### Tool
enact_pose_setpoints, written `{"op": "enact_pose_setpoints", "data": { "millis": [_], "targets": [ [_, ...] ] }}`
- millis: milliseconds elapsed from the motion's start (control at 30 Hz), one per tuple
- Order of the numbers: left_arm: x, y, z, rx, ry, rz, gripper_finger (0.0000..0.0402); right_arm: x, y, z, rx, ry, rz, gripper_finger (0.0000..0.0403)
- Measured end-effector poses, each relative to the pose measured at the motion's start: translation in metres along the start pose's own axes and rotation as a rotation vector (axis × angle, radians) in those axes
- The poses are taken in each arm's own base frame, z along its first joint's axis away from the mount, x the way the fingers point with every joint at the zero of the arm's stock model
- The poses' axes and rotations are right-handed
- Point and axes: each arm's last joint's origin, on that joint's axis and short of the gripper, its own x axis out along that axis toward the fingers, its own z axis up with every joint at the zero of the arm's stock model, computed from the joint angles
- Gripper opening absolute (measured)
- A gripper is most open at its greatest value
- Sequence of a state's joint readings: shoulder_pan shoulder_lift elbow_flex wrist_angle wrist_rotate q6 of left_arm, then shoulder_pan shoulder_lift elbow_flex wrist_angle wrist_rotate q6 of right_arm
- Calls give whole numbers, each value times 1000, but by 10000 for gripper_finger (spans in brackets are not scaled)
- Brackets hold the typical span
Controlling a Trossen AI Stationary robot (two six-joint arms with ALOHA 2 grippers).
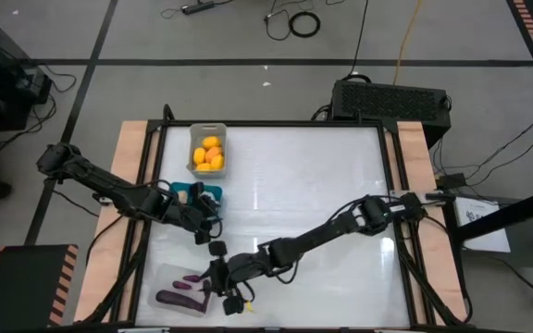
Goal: Sort produce into baskets
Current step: Return to Home Position
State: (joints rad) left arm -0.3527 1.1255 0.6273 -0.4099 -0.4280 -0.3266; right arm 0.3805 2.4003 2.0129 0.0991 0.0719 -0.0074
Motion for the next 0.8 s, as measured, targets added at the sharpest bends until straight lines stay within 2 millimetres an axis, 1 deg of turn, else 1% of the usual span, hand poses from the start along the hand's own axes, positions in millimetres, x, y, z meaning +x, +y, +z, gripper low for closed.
{"op": "enact_pose_setpoints", "data": {
  "millis": [67,200,333,433,533,600,700,800],
  "targets": [
    [0,0,0,-2,-3,-1,201,-17,-2,15,-41,78,1,121],
    [0,-1,3,15,-29,-2,201,-61,-8,48,-101,236,5,125],
    [-1,-4,14,74,-134,-30,201,-99,-20,66,-107,371,-10,125],
    [-3,-6,28,126,-269,-80,201,-119,-29,74,-125,442,-16,125],
    [-6,-1,43,168,-396,-161,201,-138,-40,79,-125,508,-27,125],
    [-8,6,49,182,-449,-194,201,-150,-48,82,-105,524,-40,125],
    [-8,21,54,181,-469,-183,201,-171,-58,83,-93,549,-65,125],
    [-11,36,55,174,-478,-165,201,-198,-65,79,-93,543,-80,125]
  ]
}}
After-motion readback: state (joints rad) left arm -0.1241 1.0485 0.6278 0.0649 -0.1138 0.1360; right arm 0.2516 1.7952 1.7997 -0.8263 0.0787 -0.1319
